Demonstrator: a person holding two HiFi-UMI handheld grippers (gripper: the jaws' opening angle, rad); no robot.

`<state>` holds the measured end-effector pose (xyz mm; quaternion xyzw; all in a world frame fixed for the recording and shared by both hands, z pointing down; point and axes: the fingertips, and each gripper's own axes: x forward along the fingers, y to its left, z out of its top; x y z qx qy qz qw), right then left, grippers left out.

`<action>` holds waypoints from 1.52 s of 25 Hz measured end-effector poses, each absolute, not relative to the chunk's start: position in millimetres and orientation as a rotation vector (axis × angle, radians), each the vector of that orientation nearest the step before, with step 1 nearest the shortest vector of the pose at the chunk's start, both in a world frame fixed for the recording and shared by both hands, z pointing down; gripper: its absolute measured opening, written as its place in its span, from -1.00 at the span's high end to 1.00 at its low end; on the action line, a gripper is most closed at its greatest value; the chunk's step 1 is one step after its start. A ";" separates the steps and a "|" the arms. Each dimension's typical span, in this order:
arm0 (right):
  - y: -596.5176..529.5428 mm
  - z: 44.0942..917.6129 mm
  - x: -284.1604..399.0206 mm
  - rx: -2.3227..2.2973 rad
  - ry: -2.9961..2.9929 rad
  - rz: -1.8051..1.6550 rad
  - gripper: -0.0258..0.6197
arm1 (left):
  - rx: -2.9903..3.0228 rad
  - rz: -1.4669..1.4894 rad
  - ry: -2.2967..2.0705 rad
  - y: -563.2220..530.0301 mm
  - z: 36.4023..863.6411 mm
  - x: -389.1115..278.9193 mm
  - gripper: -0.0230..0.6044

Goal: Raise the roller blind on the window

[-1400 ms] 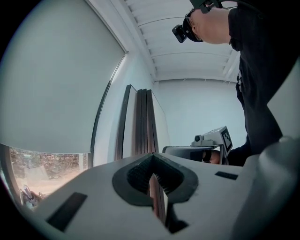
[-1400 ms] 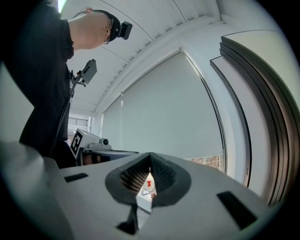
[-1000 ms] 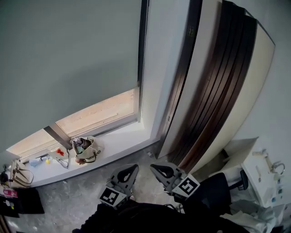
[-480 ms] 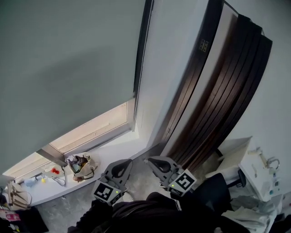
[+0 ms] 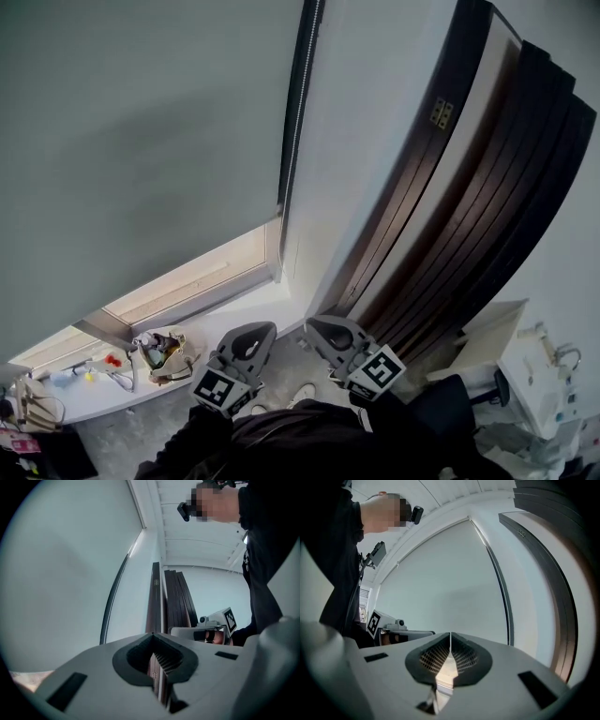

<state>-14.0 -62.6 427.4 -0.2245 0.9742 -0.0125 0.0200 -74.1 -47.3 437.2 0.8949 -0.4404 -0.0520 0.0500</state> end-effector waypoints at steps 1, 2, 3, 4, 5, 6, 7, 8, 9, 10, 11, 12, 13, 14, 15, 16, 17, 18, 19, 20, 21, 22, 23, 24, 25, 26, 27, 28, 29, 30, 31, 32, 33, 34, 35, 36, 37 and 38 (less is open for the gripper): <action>-71.1 426.3 -12.4 -0.683 3.016 -0.045 0.92 | 2.727 -0.142 -1.352 -56.6 434.9 -70.9 0.91; -79.1 424.4 -9.9 -0.672 3.011 -0.048 0.92 | 2.726 -0.126 -1.360 -66.1 432.3 -67.2 0.91; -87.0 422.1 -6.6 -0.664 3.009 -0.046 0.92 | 2.726 -0.113 -1.363 -75.9 429.5 -62.8 0.91; -95.0 419.6 -2.9 -0.659 3.009 -0.037 0.92 | 2.727 -0.107 -1.362 -86.1 426.6 -58.2 0.91; -102.9 416.9 0.9 -0.653 3.012 -0.024 0.92 | 2.729 -0.107 -1.362 -96.7 423.6 -53.8 0.91; -110.5 414.7 4.6 -0.647 3.015 -0.013 0.92 | 2.733 -0.115 -1.367 -107.9 420.7 -50.3 0.91; -118.3 413.6 8.2 -0.642 3.018 -0.006 0.92 | 2.737 -0.123 -1.377 -119.7 417.4 -48.0 0.91; -126.0 413.5 11.5 -0.640 3.018 -0.004 0.92 | 2.739 -0.126 -1.391 -132.3 413.8 -46.5 0.91; -133.2 414.0 14.9 -0.638 3.017 -0.006 0.92 | 2.744 -0.124 -1.400 -146.0 410.6 -45.1 0.91; -139.5 414.7 18.4 -0.634 3.016 -0.011 0.92 | 2.751 -0.120 -1.398 -160.1 408.3 -42.7 0.87; -144.4 415.5 22.0 -0.627 3.017 -0.016 0.92 | 2.757 -0.111 -1.389 -174.4 406.4 -39.4 0.73; -148.7 416.5 25.3 -0.619 3.017 -0.019 0.92 | 2.761 -0.098 -1.381 -189.0 403.9 -36.4 0.60; -153.5 418.2 28.3 -0.615 3.018 -0.021 0.92 | 2.763 -0.089 -1.383 -204.4 400.3 -34.5 0.56; -159.1 420.6 31.1 -0.617 3.021 -0.024 0.92 | 2.760 -0.082 -1.391 -220.6 396.1 -33.3 0.52; -164.8 422.8 33.4 -0.626 3.025 -0.028 0.92 | 2.755 -0.075 -1.393 -237.3 392.1 -32.1 0.50; -169.8 423.8 35.1 -0.639 3.027 -0.034 0.92 | 2.758 -0.072 -1.385 -254.2 388.4 -31.2 0.44; -173.5 423.6 36.4 -0.654 3.025 -0.039 0.92 | 2.770 -0.077 -1.368 -270.5 384.3 -30.9 0.34; -176.2 423.1 37.6 -0.670 3.020 -0.043 0.92 | 2.780 -0.089 -1.349 -285.5 379.1 -31.1 0.27; -179.2 422.8 38.8 -0.686 3.016 -0.042 0.92 | 2.783 -0.105 -1.336 -299.5 372.2 -32.2 0.18; -182.9 422.9 40.0 -0.705 3.011 -0.039 0.92 | 2.786 -0.124 -1.335 -313.2 363.7 -34.0 0.11; -186.9 423.0 40.7 -0.727 3.005 -0.036 0.92 | 2.790 -0.142 -1.341 -326.6 354.3 -36.2 0.09; -190.1 422.8 41.0 -0.752 2.999 -0.035 0.92 | 2.799 -0.152 -1.347 -339.0 345.2 -38.0 0.05; -191.7 422.2 40.8 -0.776 2.993 -0.036 0.92 | 2.811 -0.155 -1.345 -349.7 336.7 -38.9 0.04; -192.2 421.4 40.1 -0.800 2.987 -0.037 0.92 | 2.826 -0.154 -1.335 -359.1 328.7 -39.2 0.04; -192.6 420.9 38.9 -0.822 2.981 -0.038 0.92 | 2.842 -0.155 -1.321 -367.5 321.0 -39.5 0.04; -193.5 420.6 37.4 -0.840 2.977 -0.039 0.92 | 2.856 -0.157 -1.309 -375.6 313.7 -40.3 0.04; -194.9 420.3 36.1 -0.857 2.973 -0.039 0.92 | 2.869 -0.156 -1.301 -383.6 307.2 -41.1 0.04; -196.2 420.0 35.5 -0.873 2.968 -0.041 0.92 | 2.880 -0.153 -1.296 -391.1 302.4 -41.3 0.04; -197.1 419.9 35.4 -0.889 2.962 -0.044 0.92 | 2.888 -0.149 -1.292 -397.6 299.4 -41.0 0.04; -197.5 419.8 35.3 -0.905 2.956 -0.044 0.92 | 2.894 -0.147 -1.288 -403.0 297.7 -40.9 0.04; -197.9 419.5 35.2 -0.917 2.951 -0.041 0.92 | 2.895 -0.150 -1.288 -407.0 296.7 -41.7 0.04; -198.2 419.0 34.9 -0.928 2.948 -0.037 0.92 | 2.895 -0.159 -1.289 -409.8 295.8 -43.3 0.04; -198.5 418.5 34.8 -0.937 2.947 -0.037 0.92 | 2.894 -0.168 -1.289 -411.3 295.3 -45.1 0.05; -198.8 418.1 35.0 -0.946 2.946 -0.038 0.92 | 2.896 -0.172 -1.286 -412.1 295.5 -46.5 0.06; -199.1 417.9 35.3 -0.954 2.945 -0.039 0.92 | 2.898 -0.168 -1.283 -412.7 296.5 -47.5 0.11; -199.4 418.1 35.7 -0.962 2.944 -0.040 0.92 | 2.900 -0.161 -1.284 -413.7 297.9 -48.4 0.19; -199.7 418.5 36.1 -0.968 2.944 -0.041 0.92 | 2.902 -0.152 -1.286 -415.2 299.4 -49.0 0.27; -199.9 419.0 36.5 -0.975 2.943 -0.041 0.92 | 2.904 -0.145 -1.286 -417.1 300.5 -49.1 0.28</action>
